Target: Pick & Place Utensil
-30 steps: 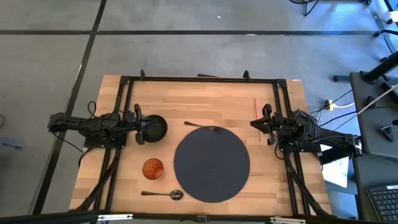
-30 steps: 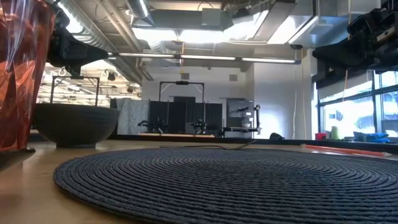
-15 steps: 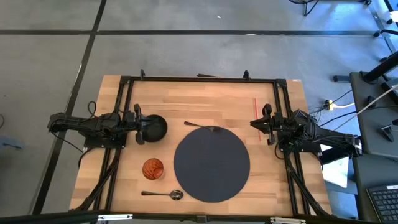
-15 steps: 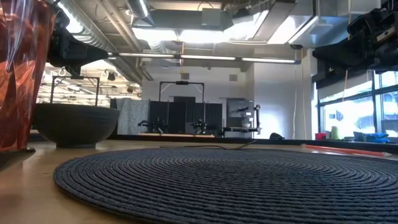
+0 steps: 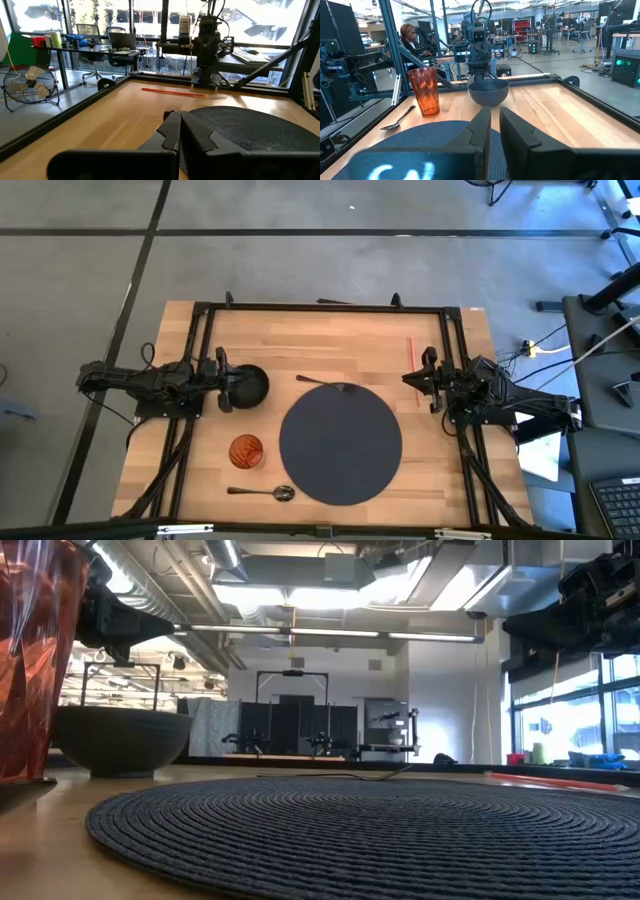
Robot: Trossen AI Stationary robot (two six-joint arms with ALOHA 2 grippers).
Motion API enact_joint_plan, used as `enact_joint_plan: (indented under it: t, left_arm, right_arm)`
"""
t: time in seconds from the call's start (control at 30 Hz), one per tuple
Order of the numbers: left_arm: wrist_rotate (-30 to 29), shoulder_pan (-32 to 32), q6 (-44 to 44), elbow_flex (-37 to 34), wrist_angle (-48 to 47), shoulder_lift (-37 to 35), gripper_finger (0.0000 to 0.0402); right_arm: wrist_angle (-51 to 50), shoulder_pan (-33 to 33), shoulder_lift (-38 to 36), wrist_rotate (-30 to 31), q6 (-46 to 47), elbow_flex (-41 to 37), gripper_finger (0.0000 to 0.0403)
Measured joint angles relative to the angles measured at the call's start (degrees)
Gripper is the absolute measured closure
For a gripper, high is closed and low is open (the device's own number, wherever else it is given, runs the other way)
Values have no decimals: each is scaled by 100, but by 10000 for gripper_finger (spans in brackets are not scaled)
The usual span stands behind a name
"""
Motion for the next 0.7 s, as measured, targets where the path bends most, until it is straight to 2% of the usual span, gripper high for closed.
enact_joint_plan:
  t: [0.7]
  left_arm:
    - [-2,-1,-1,-1,1,1,398]
  right_arm:
    - [0,0,-2,0,5,0,361]
